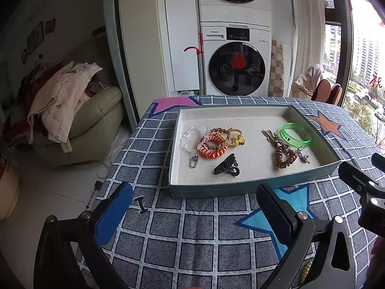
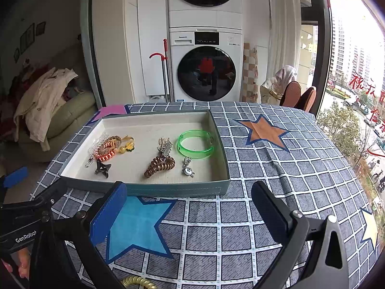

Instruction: Organize jewelry

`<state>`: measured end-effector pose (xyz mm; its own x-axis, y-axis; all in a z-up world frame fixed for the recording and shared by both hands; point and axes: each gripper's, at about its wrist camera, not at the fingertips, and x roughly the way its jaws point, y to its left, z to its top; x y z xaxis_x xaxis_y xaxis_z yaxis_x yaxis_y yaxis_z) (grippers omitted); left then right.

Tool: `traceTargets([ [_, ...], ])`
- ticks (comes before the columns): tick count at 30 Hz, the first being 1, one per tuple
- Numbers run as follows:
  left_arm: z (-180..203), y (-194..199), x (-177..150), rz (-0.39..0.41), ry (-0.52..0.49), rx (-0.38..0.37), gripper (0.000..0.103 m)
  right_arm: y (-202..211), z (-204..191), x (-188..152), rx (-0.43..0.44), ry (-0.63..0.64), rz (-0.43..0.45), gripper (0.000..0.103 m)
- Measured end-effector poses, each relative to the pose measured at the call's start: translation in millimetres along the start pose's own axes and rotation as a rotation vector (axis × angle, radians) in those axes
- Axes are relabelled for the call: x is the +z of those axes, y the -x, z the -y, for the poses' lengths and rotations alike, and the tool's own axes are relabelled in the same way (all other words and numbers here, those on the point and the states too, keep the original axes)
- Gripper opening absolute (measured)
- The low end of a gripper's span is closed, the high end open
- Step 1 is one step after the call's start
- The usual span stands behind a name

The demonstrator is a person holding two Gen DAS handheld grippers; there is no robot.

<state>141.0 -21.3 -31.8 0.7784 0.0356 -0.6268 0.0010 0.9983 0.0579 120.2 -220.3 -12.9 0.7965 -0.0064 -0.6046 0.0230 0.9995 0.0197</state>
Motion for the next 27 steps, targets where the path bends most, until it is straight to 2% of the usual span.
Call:
traceTargets([
  [27, -1.4, -0.3, 0.8, -0.006, 0.002, 0.001, 0.103, 1.5, -2.7, 3.1, 0.006, -0.006, 0.001, 0.103],
])
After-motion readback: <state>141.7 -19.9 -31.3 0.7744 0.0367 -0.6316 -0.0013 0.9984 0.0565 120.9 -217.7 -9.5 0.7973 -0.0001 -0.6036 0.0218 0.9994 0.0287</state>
